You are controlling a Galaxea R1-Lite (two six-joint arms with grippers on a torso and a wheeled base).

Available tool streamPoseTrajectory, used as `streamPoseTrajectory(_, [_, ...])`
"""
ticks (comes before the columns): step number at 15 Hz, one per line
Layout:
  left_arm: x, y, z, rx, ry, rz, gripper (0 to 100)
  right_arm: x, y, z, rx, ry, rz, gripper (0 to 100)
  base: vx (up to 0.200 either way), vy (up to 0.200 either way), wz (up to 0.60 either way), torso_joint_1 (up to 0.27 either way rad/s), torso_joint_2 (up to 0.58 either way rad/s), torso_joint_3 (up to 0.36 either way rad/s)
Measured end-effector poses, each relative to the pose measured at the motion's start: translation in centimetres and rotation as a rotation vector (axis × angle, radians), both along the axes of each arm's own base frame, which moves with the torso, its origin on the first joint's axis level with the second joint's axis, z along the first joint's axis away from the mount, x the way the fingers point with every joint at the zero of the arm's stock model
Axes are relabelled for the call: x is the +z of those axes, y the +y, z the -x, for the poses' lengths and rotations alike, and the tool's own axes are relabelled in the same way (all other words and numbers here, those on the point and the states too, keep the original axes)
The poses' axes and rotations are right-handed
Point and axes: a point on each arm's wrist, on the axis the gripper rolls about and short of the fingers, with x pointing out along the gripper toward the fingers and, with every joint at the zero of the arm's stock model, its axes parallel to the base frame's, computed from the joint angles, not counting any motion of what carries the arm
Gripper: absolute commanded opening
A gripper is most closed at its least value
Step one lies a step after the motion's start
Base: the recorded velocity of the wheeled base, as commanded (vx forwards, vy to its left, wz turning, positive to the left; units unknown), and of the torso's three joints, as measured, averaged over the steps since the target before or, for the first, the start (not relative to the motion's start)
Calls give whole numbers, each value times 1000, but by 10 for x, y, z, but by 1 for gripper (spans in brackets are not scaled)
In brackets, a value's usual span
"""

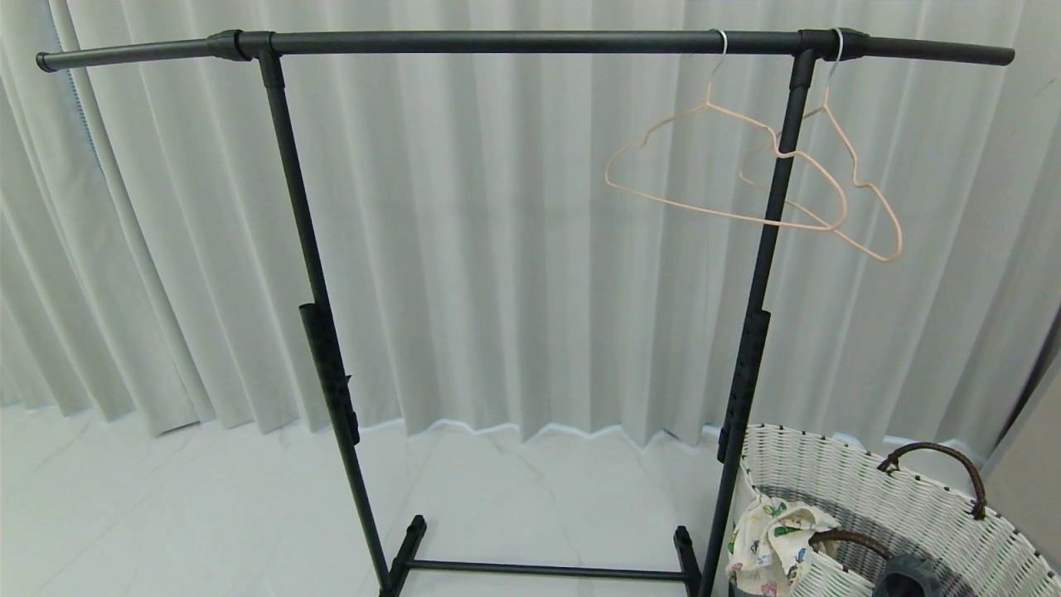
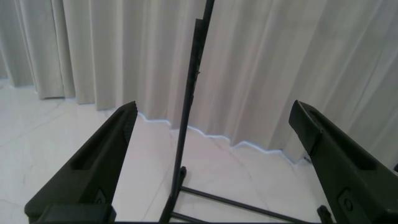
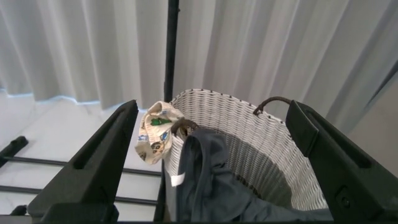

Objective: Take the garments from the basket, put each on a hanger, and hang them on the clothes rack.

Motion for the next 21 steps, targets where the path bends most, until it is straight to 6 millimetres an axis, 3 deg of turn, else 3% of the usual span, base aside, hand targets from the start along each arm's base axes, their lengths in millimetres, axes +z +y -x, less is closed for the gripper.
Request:
streamPoseTrajectory(5, [0,0,0,0,0,-1,100,7,-1,1,-56,-37,-79,100,0,0,0,0,0,0])
streamPoseTrajectory(8, [0,0,0,0,0,-1,100,35,-2,9,-37,1,-123,100,0,0,0,0,0,0])
streamPoseTrajectory(11, [0,0,0,-1,0,0,100,63,-3,-2,47,91,-34,100,0,0,0,0,0,0])
streamPoseTrajectory(13, [0,0,0,-1,0,0,100,83,-2,-23,70,192,16,100,0,0,0,0,0,0])
streamPoseTrajectory(16, [0,0,0,0,0,-1,100,99,4,-73,47,410,147,100,0,0,0,0,0,0])
streamPoseTrajectory(18, [0,0,0,-1,0,0,100,93,7,-110,51,569,289,100,0,0,0,0,0,0])
streamPoseTrajectory(21, [0,0,0,0,0,0,100,69,7,-160,91,760,462,100,0,0,0,0,0,0])
